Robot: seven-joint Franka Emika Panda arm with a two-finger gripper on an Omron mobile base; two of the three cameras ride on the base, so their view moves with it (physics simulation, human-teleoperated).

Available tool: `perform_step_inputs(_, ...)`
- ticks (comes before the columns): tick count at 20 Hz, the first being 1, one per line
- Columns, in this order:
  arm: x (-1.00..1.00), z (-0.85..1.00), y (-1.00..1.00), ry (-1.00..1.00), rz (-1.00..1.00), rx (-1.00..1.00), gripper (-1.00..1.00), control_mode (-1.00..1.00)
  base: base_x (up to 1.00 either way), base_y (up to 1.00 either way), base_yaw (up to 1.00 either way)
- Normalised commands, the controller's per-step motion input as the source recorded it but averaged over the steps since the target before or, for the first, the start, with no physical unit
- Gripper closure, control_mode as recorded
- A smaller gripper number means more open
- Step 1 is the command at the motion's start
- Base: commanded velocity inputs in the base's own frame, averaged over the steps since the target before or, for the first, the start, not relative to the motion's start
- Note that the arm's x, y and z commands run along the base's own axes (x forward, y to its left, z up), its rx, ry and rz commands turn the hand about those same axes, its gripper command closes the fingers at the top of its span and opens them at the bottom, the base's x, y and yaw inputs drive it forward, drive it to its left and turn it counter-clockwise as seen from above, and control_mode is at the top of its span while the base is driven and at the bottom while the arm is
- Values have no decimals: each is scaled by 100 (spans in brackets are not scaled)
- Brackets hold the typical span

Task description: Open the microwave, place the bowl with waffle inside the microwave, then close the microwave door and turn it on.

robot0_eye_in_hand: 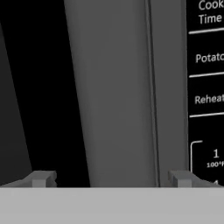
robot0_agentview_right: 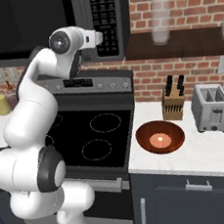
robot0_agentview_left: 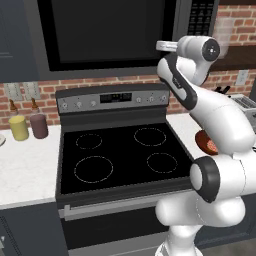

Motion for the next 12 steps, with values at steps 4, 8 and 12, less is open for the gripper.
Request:
perform_step_inputs(4,29,0,0,0,0,0,100,-100,0,0,0)
perform_step_inputs(8,-2,0,3,1,0,0,100,-100,0,0,0)
perform_step_inputs(12,-44,0,26,4,2,1,100,-100,0,0,0)
